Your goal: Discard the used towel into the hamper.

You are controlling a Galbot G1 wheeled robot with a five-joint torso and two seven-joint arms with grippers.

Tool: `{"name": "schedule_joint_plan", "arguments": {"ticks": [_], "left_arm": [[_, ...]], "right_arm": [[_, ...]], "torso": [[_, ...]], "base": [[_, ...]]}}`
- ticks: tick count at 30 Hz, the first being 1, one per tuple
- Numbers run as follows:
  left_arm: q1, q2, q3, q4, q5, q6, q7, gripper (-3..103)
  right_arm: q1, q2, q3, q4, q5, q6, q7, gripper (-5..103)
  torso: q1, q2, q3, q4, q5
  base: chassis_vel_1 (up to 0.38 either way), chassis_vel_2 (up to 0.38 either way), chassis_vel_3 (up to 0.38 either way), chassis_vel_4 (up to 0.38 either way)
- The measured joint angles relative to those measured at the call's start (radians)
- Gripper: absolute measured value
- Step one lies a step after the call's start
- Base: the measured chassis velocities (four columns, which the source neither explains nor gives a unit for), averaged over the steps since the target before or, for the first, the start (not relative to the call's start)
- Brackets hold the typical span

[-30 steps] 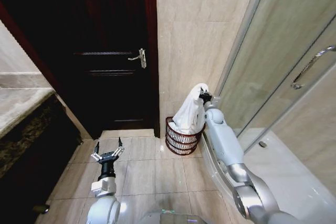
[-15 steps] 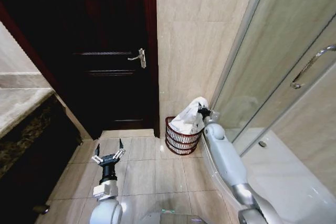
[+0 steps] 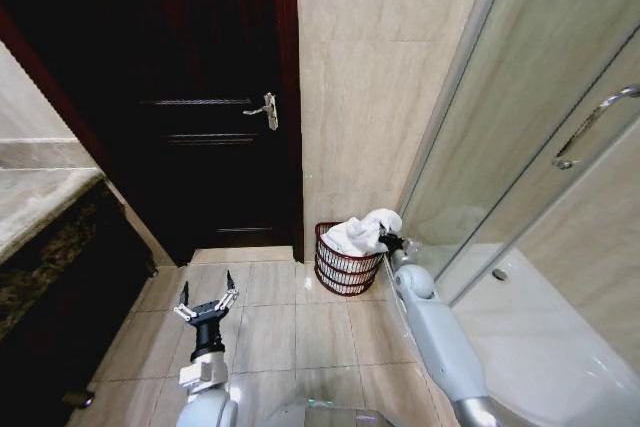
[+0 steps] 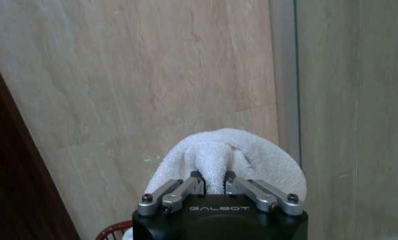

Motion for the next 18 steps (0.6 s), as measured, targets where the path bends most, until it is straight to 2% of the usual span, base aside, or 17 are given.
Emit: {"name": "schedule_joint_plan", "arguments": {"ticks": [3, 6, 15, 18], "left_arm": [[-0.004, 0.003, 0.002, 0.000, 0.002, 0.005, 0.000, 100], [-0.013, 0.008, 0.010, 0.002, 0.004, 0.018, 0.000, 100], [-0.033, 0.010, 0.014, 0.004, 0.012, 0.045, 0.010, 100], [-0.043, 0.009, 0.014, 0.008, 0.011, 0.054, 0.030, 100]], "right_arm": [[-0.021, 0.002, 0.003, 0.029, -0.029, 0.015, -0.001, 12], [-0.061, 0.010, 0.013, 0.069, -0.103, 0.046, -0.001, 12], [-0.131, 0.022, 0.026, 0.106, -0.135, 0.111, 0.018, 12], [-0.160, 0.018, 0.028, 0.124, -0.148, 0.145, 0.022, 12]], "torso": [[0.000, 0.000, 0.000, 0.0001, 0.0000], [0.000, 0.000, 0.000, 0.0000, -0.0002], [0.000, 0.000, 0.000, 0.0001, 0.0000], [0.000, 0.000, 0.000, 0.0000, -0.0001]], "base": [[0.000, 0.000, 0.000, 0.000], [0.000, 0.000, 0.000, 0.000], [0.000, 0.000, 0.000, 0.000], [0.000, 0.000, 0.000, 0.000]]}}
